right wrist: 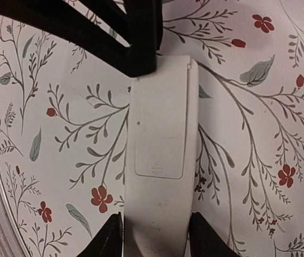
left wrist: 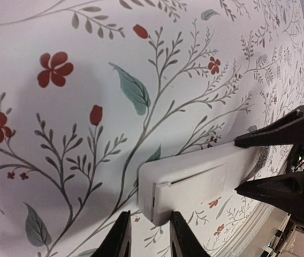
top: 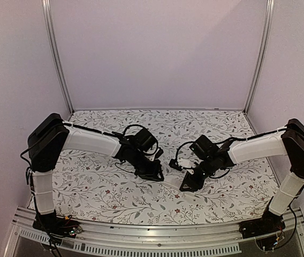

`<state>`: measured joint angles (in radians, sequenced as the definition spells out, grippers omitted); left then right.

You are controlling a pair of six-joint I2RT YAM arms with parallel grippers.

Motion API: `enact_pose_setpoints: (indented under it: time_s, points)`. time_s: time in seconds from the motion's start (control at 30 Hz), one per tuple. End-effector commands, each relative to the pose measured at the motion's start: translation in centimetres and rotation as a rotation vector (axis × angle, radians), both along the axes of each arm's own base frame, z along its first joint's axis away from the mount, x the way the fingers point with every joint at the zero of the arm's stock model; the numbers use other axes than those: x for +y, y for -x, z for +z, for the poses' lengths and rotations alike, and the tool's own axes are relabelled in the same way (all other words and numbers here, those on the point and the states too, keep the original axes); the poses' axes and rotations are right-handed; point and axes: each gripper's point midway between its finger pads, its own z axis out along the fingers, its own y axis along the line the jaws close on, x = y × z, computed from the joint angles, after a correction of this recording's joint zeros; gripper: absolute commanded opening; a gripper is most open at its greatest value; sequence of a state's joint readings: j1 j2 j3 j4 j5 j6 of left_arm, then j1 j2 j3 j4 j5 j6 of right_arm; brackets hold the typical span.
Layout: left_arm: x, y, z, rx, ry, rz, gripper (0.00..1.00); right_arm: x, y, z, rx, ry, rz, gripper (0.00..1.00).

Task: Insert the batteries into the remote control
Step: Load the battery cover onto the remote control without the battery cover.

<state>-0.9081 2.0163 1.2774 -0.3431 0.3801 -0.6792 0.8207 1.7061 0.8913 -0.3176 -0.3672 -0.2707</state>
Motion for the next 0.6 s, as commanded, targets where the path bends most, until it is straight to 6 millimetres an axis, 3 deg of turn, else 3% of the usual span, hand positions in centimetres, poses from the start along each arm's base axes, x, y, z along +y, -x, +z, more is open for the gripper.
enact_pose_setpoints:
  time_s: [0.0,0.23,0.57]
  points:
    - [-1.0,0.4,-0.2,-0.013,0.006,-0.033,0.25,0.3,-0.1,-0.2,-0.004,0.018,0.009,0.42]
    - [-1.8,0.4,0.1,-0.008,0.049,-0.042,0.24,0.2,-0.1,-0.3,-0.003,0.025,0.007,0.41]
    - [-0.5,0.0,-1.1,0.006,-0.011,-0.006,0.21,0.2,-0.1,-0.4,-0.001,0.032,0.006,0.40]
